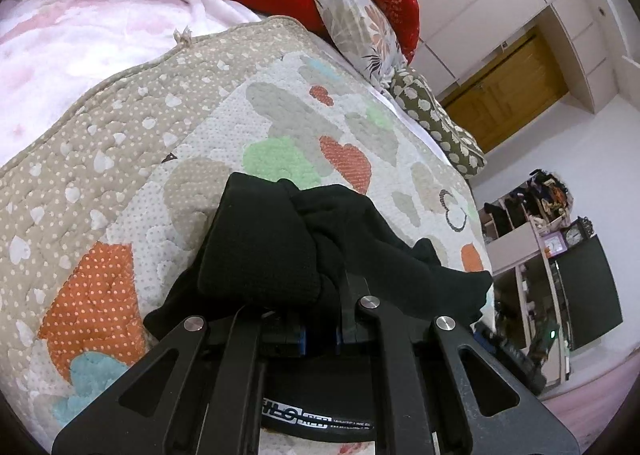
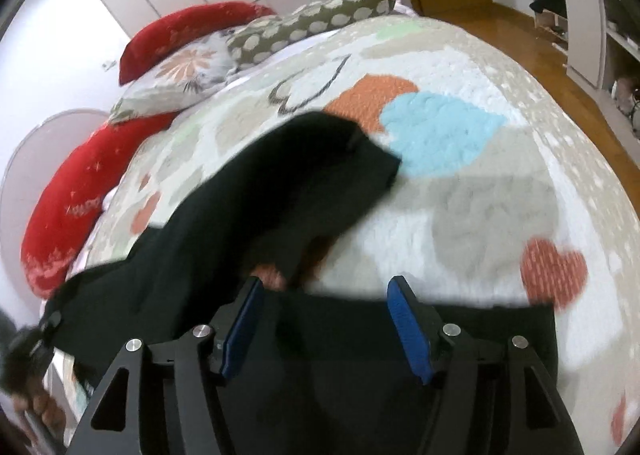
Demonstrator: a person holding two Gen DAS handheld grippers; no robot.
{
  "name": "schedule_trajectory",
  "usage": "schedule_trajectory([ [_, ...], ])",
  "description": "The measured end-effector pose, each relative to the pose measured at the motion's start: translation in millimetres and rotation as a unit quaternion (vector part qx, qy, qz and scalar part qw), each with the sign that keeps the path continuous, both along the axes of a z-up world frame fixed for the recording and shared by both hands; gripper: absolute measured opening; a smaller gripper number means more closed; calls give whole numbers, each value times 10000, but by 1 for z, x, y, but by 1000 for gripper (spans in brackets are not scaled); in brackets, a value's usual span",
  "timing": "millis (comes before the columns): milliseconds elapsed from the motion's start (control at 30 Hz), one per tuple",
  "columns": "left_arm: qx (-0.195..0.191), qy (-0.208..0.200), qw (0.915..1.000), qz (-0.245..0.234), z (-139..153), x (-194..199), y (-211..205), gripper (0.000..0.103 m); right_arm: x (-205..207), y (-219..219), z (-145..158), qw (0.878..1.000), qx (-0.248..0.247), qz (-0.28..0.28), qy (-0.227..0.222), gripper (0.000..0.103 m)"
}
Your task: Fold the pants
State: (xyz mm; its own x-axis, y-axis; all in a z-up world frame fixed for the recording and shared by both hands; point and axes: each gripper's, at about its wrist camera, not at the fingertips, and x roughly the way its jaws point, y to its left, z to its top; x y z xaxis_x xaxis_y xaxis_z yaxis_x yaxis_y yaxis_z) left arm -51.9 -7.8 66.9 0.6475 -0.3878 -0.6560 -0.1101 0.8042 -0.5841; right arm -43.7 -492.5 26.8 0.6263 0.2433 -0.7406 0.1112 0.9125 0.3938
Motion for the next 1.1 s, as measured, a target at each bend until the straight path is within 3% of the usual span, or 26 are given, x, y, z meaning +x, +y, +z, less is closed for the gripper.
schedule_trajectory([
  [133,-21,61,10000,23,-2,3,2,8,28,9,-2,9994,-306,-14,-146,65],
  [167,-23,66,10000,33,-3,3,2,8,33,15,-1,9990,-406,47,-187,60],
  [200,-10,73,10000,39,-3,3,2,8,35,17,-1,9986,-451,134,-240,53],
  [233,0,84,10000,45,-3,3,1,8,38,20,0,9983,-428,276,-286,29],
  [267,-2,100,9999,50,-4,3,1,8,41,22,0,9982,-386,361,-271,17],
  [300,-15,107,9999,52,-2,3,1,8,41,20,1,9984,-347,365,-269,15],
  [367,-85,79,9999,19,1,0,3,8,29,11,15,9983,-116,294,-484,13],
  [533,-240,-138,9996,-48,18,-13,11,8,-32,-14,70,9926,-205,192,-1181,12],
  [667,-255,-212,9993,-190,23,-28,18,8,-90,-38,91,9905,-306,106,-1338,12],
  [767,-132,-50,9995,-269,11,-37,16,8,-117,-57,73,9943,-298,-101,-1019,12],
  [933,133,539,9984,-148,-24,-33,11,8,-109,-69,22,9976,-513,-425,-166,12],
  [1100,196,455,9986,-168,-19,-37,11,8,-122,-76,26,9969,-646,-395,-236,11],
])
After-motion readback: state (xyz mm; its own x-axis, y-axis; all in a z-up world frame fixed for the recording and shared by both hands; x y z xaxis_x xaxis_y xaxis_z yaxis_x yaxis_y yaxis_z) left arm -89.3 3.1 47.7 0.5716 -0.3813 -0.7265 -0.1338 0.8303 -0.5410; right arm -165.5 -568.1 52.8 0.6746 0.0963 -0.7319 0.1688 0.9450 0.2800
